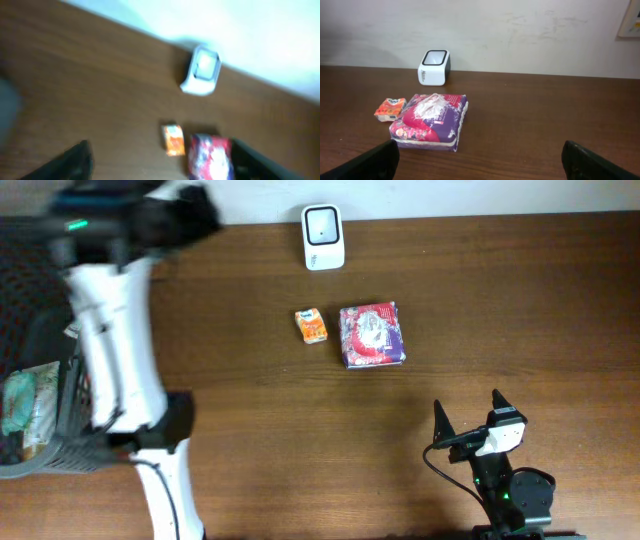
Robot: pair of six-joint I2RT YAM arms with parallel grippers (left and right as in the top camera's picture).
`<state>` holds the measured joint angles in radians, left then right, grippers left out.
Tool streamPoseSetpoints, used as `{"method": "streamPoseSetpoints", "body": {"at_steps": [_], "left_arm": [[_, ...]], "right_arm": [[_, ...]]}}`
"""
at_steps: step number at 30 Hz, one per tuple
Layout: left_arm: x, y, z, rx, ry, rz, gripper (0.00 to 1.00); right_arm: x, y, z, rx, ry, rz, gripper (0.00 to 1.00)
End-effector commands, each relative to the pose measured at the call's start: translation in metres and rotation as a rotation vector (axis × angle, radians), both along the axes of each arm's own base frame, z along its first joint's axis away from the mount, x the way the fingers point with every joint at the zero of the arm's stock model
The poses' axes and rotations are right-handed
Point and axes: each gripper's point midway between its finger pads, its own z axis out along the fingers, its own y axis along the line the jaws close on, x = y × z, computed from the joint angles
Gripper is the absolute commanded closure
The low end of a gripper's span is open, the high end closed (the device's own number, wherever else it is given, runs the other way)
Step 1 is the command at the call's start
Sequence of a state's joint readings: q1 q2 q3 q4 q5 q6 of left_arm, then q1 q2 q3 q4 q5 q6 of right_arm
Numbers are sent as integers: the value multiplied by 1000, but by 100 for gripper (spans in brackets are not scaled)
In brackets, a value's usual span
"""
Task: Scan the item barcode
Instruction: 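Return the left gripper into the basket and grasp the green Kleenex pack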
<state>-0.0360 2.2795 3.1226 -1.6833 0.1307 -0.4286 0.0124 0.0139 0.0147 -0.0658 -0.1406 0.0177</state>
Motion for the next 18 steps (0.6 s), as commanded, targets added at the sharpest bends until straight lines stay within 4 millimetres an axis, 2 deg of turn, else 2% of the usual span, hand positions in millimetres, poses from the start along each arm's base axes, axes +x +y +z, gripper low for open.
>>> {"method": "streamPoseSetpoints", "body": {"at_steps": [1,3,4,5,8,10,12,18], "left_arm": [[-24,74,42,40,-101,134,1],[-32,118,45,101,-107,209,1],[-37,146,43,142,-94,288,1],[-44,173,40,182,-71,367,1],[-62,230,22,225,17,514,1],[-73,256,8,237,81,596,1],[-81,281,-17,185,157,695,1],[-53,324,-93,70,220,763,1]], "right_arm": [[0,0,-3,-6,3,0,1],[0,0,-3,-6,3,0,1],[0,0,-3,-6,3,0,1],[0,0,-3,-6,3,0,1],[0,0,-3,-6,3,0,2],[0,0,-3,-6,3,0,2],[0,0,-3,-6,3,0,1],[0,0,-3,-6,3,0,1]]}}
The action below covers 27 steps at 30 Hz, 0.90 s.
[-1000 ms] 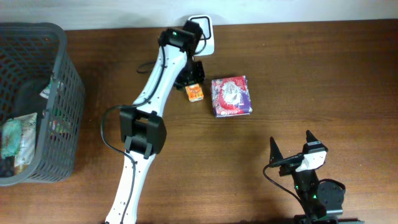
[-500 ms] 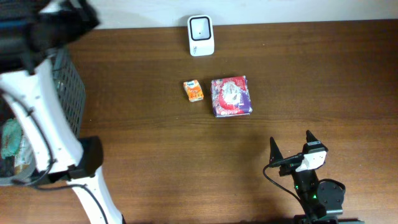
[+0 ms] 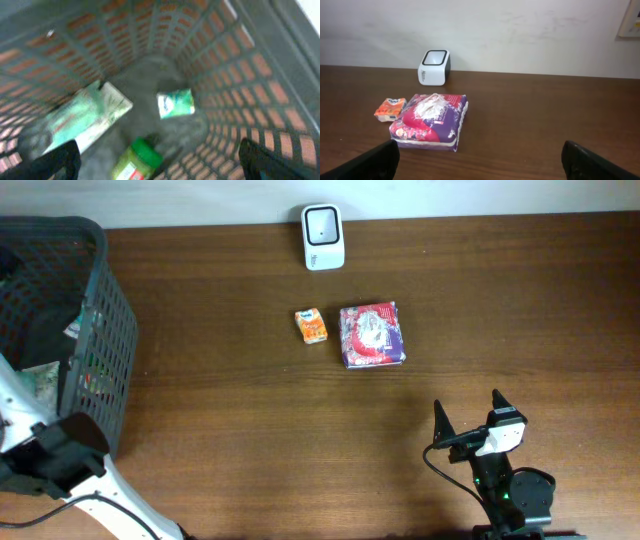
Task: Scan the item barcode
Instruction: 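Return the left gripper into the basket and grasp the green Kleenex pack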
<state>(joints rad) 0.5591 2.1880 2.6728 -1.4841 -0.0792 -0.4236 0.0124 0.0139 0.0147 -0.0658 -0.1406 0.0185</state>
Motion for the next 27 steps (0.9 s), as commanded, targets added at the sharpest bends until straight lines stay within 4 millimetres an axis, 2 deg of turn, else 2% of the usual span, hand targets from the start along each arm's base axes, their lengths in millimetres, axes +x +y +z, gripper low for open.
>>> {"method": "streamPoseSetpoints", "body": {"at_steps": [1,2,6,9,10,12,18,21,24,27], "left_arm": [[13,15,-40,-55,0,54,0],[16,17,-51,-60,7,54,1],[29,17,-122,-120,45,36,8],[31,18,-154,-133,51,48,11],[27,16,-168,-167,62,95,11],[22,13,-185,-213,66,166,11],[35,-3,-218,-270,14,150,13],[39,-16,-236,-261,24,125,20],[34,-10,-244,-206,45,149,22],[23,-1,-250,-173,77,182,35]], "right_arm": [[0,0,-3,-6,3,0,1],[0,0,-3,-6,3,0,1],[0,0,-3,-6,3,0,1],[0,0,-3,-6,3,0,1],[0,0,-3,-6,3,0,1],[0,0,-3,-6,3,0,1],[0,0,-3,-6,3,0,1],[0,0,-3,-6,3,0,1],[0,0,-3,-6,3,0,1],[0,0,-3,-6,3,0,1]]}}
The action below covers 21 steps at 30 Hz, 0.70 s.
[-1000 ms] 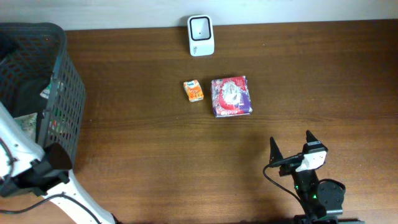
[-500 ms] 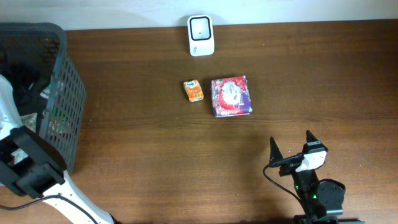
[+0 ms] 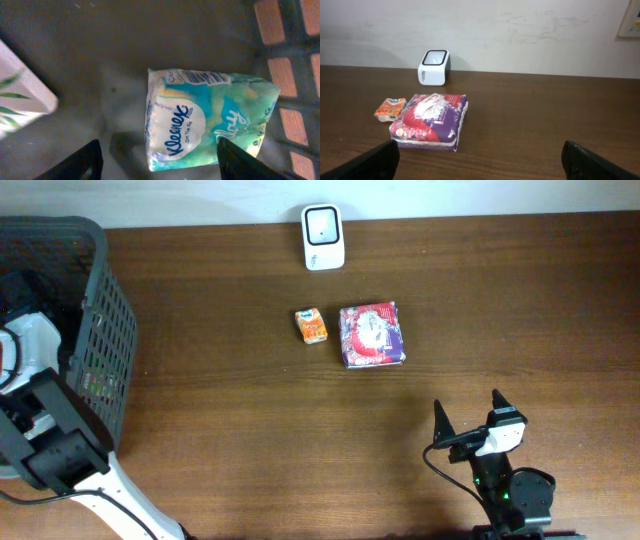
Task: Scan the item barcode
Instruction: 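Return the left gripper into the basket and grasp the green Kleenex pack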
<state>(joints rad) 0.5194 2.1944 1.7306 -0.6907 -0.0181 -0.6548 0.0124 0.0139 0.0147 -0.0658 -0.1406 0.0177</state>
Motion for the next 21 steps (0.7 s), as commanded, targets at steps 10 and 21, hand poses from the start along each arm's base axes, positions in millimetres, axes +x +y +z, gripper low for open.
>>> {"method": "streamPoseSetpoints", "body": {"at_steps": [10,21], "left_arm": [[-18,9,-9,58,67,-53,100],[-28,20,168,189,-292,-31,50]], "right_arm": [[0,0,-3,-6,3,0,1],[0,0,-3,-6,3,0,1]]}}
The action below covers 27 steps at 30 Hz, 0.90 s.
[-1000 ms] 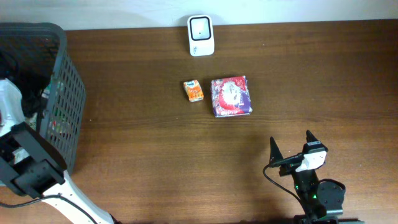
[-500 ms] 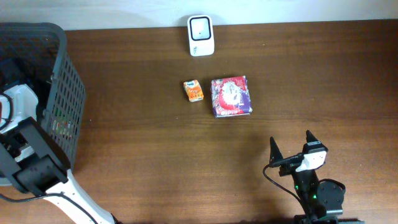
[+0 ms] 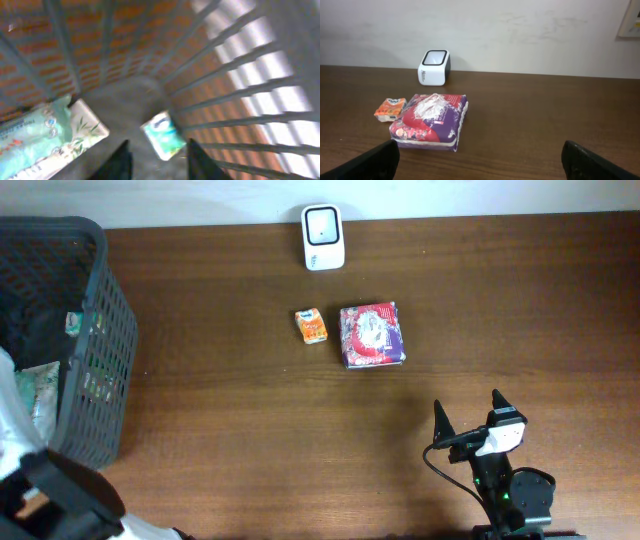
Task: Scan the item barcode
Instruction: 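Return the left gripper into the basket and grasp the green Kleenex pack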
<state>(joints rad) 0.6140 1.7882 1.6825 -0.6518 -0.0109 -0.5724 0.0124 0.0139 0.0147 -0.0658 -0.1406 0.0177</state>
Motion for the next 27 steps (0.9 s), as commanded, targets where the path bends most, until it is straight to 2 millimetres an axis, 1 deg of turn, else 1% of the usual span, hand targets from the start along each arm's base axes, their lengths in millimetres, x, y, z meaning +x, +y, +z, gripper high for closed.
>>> {"method": "streamPoseSetpoints", "body": {"at_steps": [1,2,3,4,6,7,10,11,12,16,18,19,20,21,23,24,25,27], "left_arm": [[12,-14,-30,-60,41,-63,36],[16,-15,-44,-76,64,-68,13],[19,-15,-59,-94,87,-71,4],[21,-14,-72,-110,105,-68,0],[24,-14,-104,-174,137,-41,0],[31,-19,-124,-227,141,-60,0],[48,-26,-147,-288,105,-118,2],[53,-28,-155,-306,98,-134,6],[54,-28,-163,-312,106,-134,11],[58,-42,-203,-395,146,-90,11],[63,-44,-215,-400,148,-81,12],[66,-44,-220,-396,147,-82,14],[67,-43,-224,-394,146,-83,16],[68,-43,-230,-395,149,-82,22],[67,-43,-235,-401,156,-82,46],[67,-43,-234,-397,156,-84,65],[68,-41,-233,-393,148,-83,77],[66,-35,-233,-393,144,-72,94]], "right_arm": [[0,0,-3,-6,3,0,1],[0,0,-3,-6,3,0,1],[0,0,-3,-6,3,0,1],[0,0,-3,-6,3,0,1],[0,0,-3,-6,3,0,1],[0,0,-3,-6,3,0,1],[0,0,-3,-6,3,0,1],[0,0,-3,-6,3,0,1],[0,0,-3,-6,3,0,1],[0,0,-3,-6,3,0,1],[0,0,-3,-6,3,0,1],[0,0,-3,-6,3,0,1],[0,0,-3,-6,3,0,1],[0,0,-3,-6,3,0,1],[0,0,-3,-6,3,0,1],[0,0,-3,-6,3,0,1],[0,0,-3,-6,3,0,1],[0,0,-3,-6,3,0,1]]}}
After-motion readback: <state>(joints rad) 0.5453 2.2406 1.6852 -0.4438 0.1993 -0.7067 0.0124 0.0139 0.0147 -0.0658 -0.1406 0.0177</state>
